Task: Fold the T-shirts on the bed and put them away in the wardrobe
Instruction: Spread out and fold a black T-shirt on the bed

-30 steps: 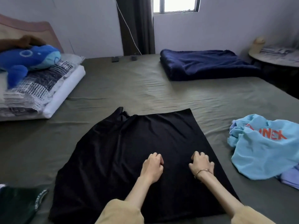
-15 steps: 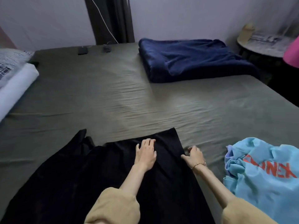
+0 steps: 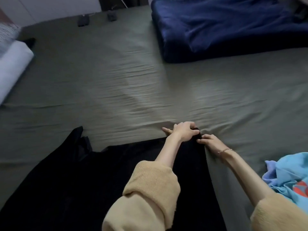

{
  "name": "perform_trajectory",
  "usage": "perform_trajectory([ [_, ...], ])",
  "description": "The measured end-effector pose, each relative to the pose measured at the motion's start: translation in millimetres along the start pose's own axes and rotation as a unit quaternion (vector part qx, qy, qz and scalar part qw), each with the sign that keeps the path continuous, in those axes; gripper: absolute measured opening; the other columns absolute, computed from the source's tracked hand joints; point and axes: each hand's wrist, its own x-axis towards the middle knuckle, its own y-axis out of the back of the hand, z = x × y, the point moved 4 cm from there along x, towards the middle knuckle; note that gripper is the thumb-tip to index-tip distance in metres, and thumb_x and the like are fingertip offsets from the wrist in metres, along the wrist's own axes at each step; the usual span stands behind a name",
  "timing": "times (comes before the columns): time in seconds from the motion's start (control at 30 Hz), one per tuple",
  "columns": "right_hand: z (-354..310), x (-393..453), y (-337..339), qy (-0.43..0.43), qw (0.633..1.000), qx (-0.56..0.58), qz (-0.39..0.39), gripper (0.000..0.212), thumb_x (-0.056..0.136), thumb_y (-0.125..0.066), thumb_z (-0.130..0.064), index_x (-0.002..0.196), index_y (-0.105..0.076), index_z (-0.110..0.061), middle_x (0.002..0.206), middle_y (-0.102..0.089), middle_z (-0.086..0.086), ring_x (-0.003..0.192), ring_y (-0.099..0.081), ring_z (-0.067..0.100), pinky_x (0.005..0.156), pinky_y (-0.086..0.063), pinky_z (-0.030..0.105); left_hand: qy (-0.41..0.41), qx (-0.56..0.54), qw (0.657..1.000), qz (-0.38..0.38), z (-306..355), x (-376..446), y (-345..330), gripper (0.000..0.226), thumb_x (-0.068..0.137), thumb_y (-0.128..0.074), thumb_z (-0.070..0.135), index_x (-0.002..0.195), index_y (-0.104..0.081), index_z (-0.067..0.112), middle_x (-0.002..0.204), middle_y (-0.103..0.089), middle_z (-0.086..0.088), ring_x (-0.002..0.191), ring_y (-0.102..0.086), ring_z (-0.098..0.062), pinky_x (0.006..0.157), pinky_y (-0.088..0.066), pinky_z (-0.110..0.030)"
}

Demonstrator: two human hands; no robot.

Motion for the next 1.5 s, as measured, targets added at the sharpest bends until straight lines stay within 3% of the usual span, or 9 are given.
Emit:
perform_trajectory([
  [0.1,0,2,5,-0.031,0.999,0.007,-0.019,0.032,0.083,-0.054,0.000,0.055,-0.052,-0.017,0.063,-0.049,-0.001,0.064,-0.042,0.012,0.061,-0.031,0.028,0.000,-0.035,0.999,-0.034,4,1,4,0.031,0.090,-0.059,0.041,0.118,-0.061,0.029,0.129,-0.057,0.003,0.131,-0.038,-0.023,0.108,0.003,-0.051],
  [0.17,-2,2,2,-0.029,0.999,0.004,-0.014,0.029,0.083,-0.054,-0.002,0.057,-0.049,-0.015,0.068,-0.048,0.002,0.067,-0.042,0.014,0.060,-0.029,0.029,0.000,-0.016,1.000,-0.024,4,1,6,0.034,0.086,-0.063,0.041,0.118,-0.063,0.027,0.127,-0.059,0.002,0.128,-0.043,-0.020,0.111,-0.010,-0.044],
  [0.33,-9,-5,-1,-0.021,0.999,0.011,-0.030,0.020,0.085,-0.062,-0.019,0.068,-0.055,-0.012,0.072,-0.053,0.001,0.073,-0.049,0.016,0.064,-0.034,0.028,0.018,-0.010,0.999,-0.033,-9,6,6,0.024,0.089,-0.057,0.034,0.111,-0.064,0.027,0.122,-0.060,0.000,0.127,-0.042,-0.021,0.109,-0.001,-0.066],
  [0.43,-5,-5,2,-0.012,0.997,0.052,-0.058,0.013,0.087,-0.060,-0.010,0.097,-0.067,-0.007,0.099,-0.068,0.010,0.098,-0.062,0.025,0.091,-0.044,0.034,0.003,-0.031,0.999,-0.035,-5,7,2,0.021,0.093,-0.053,0.035,0.113,-0.060,0.032,0.111,-0.057,0.006,0.127,-0.040,-0.025,0.104,0.001,-0.071],
  [0.5,-5,-9,2,-0.010,0.995,0.086,-0.055,0.014,0.089,-0.057,-0.008,0.098,-0.067,-0.009,0.105,-0.068,0.012,0.105,-0.061,0.027,0.097,-0.043,0.036,0.016,-0.043,0.998,-0.033,-3,7,-1,0.021,0.094,-0.052,0.037,0.113,-0.060,0.034,0.105,-0.053,0.010,0.130,-0.034,-0.026,0.099,0.010,-0.075],
  [0.73,-12,-44,7,0.012,0.994,-0.111,-0.010,0.031,0.081,-0.070,-0.033,0.063,-0.055,-0.013,0.070,-0.043,-0.005,0.065,-0.047,0.011,0.049,-0.035,0.013,0.031,-0.024,0.999,-0.006,-4,6,-4,0.030,0.085,-0.061,0.050,0.112,-0.064,0.037,0.126,-0.058,0.007,0.138,-0.027,-0.028,0.098,0.015,-0.073],
  [1.07,40,-149,-11,-0.070,0.949,-0.292,-0.100,0.056,0.069,-0.075,-0.051,0.054,-0.034,-0.016,0.056,-0.043,-0.003,0.054,-0.042,0.013,0.049,-0.030,0.027,0.004,-0.029,0.999,0.025,-9,-12,-1,0.029,0.091,-0.052,0.041,0.113,-0.063,0.025,0.126,-0.057,-0.002,0.134,-0.034,-0.028,0.106,0.015,-0.064],
  [1.33,62,-194,-20,-0.072,0.934,-0.334,-0.104,0.050,0.072,-0.075,-0.042,0.054,-0.036,-0.017,0.055,-0.042,-0.004,0.057,-0.045,0.015,0.049,-0.031,0.026,-0.071,0.126,0.969,0.202,0,-29,-25,0.027,0.099,-0.042,0.024,0.118,-0.056,0.010,0.123,-0.053,-0.013,0.118,-0.044,-0.030,0.113,-0.021,-0.043],
  [1.5,71,-221,-26,-0.097,0.909,-0.374,-0.153,0.045,0.075,-0.073,-0.041,0.060,-0.038,-0.018,0.059,-0.045,-0.007,0.064,-0.048,0.016,0.055,-0.034,0.025,-0.066,0.139,0.970,0.188,7,-22,-22,0.029,0.101,-0.039,0.022,0.122,-0.052,0.007,0.128,-0.049,-0.017,0.123,-0.038,-0.033,0.101,-0.031,-0.043],
])
